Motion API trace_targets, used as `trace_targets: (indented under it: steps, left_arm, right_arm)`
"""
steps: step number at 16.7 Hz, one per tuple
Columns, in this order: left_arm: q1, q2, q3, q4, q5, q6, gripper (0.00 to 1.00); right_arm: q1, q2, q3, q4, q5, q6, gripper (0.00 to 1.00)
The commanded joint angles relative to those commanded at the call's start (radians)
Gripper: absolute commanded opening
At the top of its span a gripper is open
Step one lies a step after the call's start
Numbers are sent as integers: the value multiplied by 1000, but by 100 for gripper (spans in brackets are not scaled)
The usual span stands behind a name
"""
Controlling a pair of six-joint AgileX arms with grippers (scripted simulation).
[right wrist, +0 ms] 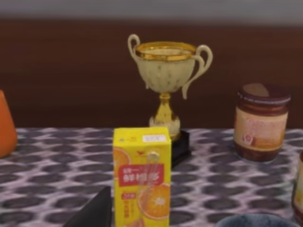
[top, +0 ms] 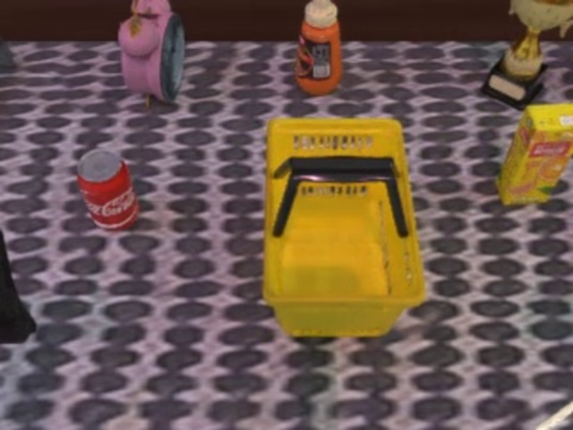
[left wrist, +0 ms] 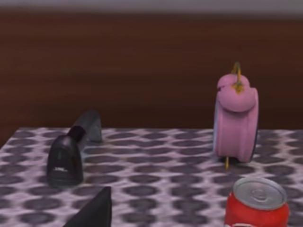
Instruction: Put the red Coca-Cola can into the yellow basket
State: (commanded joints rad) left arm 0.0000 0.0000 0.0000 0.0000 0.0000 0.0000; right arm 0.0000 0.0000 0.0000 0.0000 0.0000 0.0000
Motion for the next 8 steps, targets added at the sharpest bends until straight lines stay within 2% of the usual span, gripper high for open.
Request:
trace_targets:
  steps: [4,8]
  left_arm:
    - [-2,30,27,-23,0,12,100]
    - [-17,216,198,-152,0,79,100]
  right_arm:
    - [0,0,0,0,0,0,100]
    - [0,0,0,0,0,0,100]
